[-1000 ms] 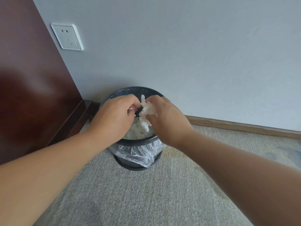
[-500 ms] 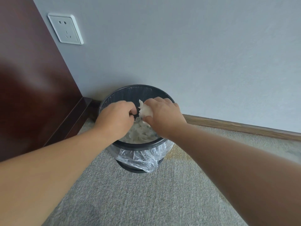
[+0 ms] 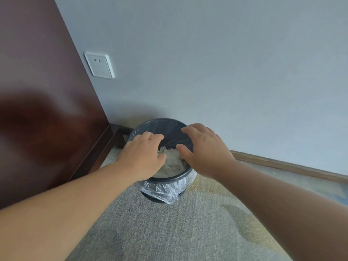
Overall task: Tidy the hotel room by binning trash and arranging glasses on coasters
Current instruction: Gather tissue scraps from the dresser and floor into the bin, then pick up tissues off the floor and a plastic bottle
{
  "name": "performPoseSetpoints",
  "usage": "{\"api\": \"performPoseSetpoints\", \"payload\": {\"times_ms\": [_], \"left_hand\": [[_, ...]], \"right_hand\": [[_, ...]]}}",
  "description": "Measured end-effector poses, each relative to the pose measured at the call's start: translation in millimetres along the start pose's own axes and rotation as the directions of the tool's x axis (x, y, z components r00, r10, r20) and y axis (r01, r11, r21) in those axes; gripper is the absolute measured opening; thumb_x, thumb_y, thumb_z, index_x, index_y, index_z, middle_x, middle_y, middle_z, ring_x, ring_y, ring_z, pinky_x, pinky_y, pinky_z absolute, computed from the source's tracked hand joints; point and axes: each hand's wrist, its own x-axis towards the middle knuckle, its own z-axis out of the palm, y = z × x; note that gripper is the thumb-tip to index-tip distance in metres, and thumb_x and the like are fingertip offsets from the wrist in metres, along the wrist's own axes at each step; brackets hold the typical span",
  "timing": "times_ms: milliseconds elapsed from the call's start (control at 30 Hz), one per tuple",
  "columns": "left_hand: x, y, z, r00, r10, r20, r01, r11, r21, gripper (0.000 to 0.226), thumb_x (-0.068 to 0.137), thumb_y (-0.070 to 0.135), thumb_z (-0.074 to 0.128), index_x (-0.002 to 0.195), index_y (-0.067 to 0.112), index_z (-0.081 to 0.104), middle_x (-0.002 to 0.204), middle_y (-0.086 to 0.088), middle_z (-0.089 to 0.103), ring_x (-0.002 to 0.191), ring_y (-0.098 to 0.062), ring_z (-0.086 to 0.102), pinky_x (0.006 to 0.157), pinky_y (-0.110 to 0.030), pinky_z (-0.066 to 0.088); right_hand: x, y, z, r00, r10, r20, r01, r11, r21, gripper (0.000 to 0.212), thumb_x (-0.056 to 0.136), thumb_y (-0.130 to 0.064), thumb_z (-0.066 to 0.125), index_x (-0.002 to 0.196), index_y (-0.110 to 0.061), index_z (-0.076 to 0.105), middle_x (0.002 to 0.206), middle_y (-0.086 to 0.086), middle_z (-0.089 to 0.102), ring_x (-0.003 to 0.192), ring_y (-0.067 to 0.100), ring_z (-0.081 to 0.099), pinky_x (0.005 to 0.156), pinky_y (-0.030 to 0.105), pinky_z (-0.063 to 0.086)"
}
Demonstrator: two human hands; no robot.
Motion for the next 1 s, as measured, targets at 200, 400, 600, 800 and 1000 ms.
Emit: {"api": "performPoseSetpoints", "payload": {"times_ms": [200, 400, 600, 800, 1000], "left_hand": [[-50, 49, -125, 0.999, -0.049, 0.001, 0.049, 0.998, -0.039, 0.055, 0.092, 0.040, 0.046, 0.143, 0.024, 0.033, 0.139, -0.003, 0.042, 0.127, -0.026, 0.039, 0.101, -0.043, 0.035], [-117, 115, -278, 0.998, -0.059, -0.014, 0.058, 0.998, -0.029, 0.045, 0.090, 0.039, 0.047, 0.131, 0.022, 0.043, 0.128, -0.003, 0.047, 0.117, -0.026, 0.045, 0.095, -0.044, 0.040], [-192, 179, -428, 0.993, -0.109, -0.043, 0.109, 0.994, -0.001, 0.043, 0.091, 0.039, 0.046, 0.130, 0.022, 0.042, 0.127, -0.002, 0.046, 0.117, -0.025, 0.045, 0.094, -0.043, 0.041], [-250, 220, -536, 0.974, -0.150, -0.173, 0.154, 0.988, 0.008, 0.047, 0.091, 0.036, 0.045, 0.136, 0.022, 0.036, 0.129, -0.004, 0.044, 0.117, -0.026, 0.044, 0.091, -0.042, 0.041], [-298, 237, -595, 0.945, -0.188, -0.268, 0.189, 0.982, -0.024, 0.046, 0.092, 0.036, 0.045, 0.136, 0.022, 0.038, 0.128, -0.004, 0.046, 0.116, -0.026, 0.046, 0.095, -0.042, 0.041]], "right_hand": [[-34, -50, -134, 0.999, 0.032, 0.008, -0.033, 0.995, 0.090, 0.049, 0.091, -0.050, 0.046, 0.134, -0.026, 0.045, 0.136, -0.007, 0.045, 0.118, 0.016, 0.047, 0.091, 0.028, 0.039], [-80, -113, -282, 0.999, 0.040, 0.037, -0.046, 0.987, 0.156, 0.048, 0.091, -0.049, 0.047, 0.134, -0.028, 0.045, 0.135, -0.011, 0.045, 0.110, 0.012, 0.053, 0.083, 0.023, 0.036], [-110, -178, -432, 0.998, -0.038, 0.056, 0.029, 0.987, 0.159, 0.050, 0.092, -0.050, 0.045, 0.138, -0.032, 0.039, 0.139, -0.013, 0.041, 0.122, 0.011, 0.045, 0.090, 0.023, 0.037], [-131, -226, -541, 0.989, -0.140, 0.046, 0.132, 0.979, 0.156, 0.051, 0.092, -0.049, 0.045, 0.139, -0.030, 0.039, 0.141, -0.013, 0.040, 0.124, 0.010, 0.045, 0.096, 0.025, 0.037], [-142, -269, -601, 0.967, -0.254, -0.003, 0.251, 0.956, 0.152, 0.049, 0.093, -0.049, 0.045, 0.138, -0.028, 0.042, 0.140, -0.012, 0.043, 0.115, 0.012, 0.053, 0.092, 0.024, 0.038]]}}
